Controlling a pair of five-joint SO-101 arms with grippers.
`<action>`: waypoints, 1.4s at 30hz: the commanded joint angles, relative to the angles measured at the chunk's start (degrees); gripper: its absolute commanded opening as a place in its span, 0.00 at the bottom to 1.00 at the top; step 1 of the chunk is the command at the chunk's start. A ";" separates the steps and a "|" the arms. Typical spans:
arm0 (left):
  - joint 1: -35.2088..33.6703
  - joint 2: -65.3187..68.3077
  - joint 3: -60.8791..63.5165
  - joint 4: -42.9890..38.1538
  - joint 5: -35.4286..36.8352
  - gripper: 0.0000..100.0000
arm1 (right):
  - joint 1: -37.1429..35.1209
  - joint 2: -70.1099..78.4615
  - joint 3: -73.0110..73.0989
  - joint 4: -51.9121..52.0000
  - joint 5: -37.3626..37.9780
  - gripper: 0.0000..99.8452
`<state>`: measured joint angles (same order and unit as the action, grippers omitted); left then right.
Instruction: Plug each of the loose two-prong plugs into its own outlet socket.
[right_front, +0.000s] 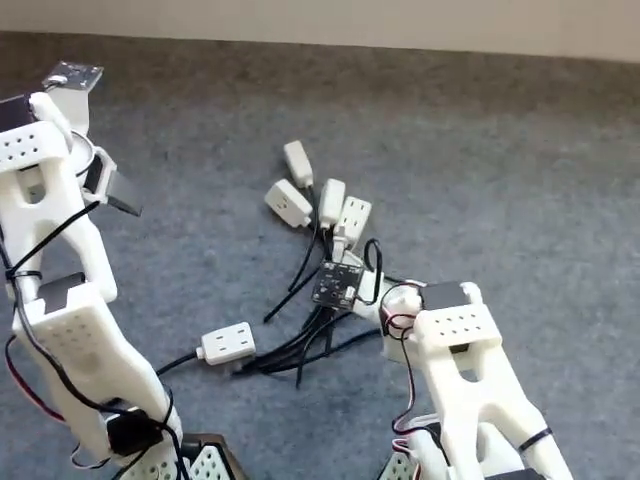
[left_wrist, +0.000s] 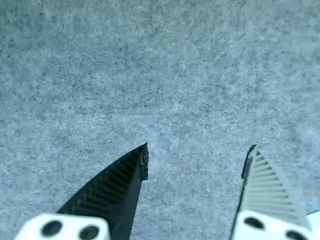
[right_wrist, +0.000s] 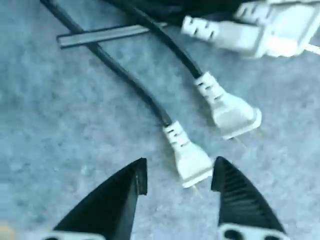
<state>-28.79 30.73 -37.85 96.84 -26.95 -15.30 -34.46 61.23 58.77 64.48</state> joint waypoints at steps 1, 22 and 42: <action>-0.22 -0.66 -2.07 0.18 -0.35 0.31 | -0.66 -1.36 0.13 -2.86 0.88 0.24; -1.63 -0.66 -1.98 0.44 -2.20 0.31 | -5.41 -1.19 9.01 -14.64 8.18 0.24; -2.24 -0.48 -1.98 0.44 -2.37 0.31 | -2.24 22.02 -14.46 7.69 26.73 0.13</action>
<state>-30.02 30.73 -37.85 96.84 -28.70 -19.87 -12.48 49.19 62.11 83.91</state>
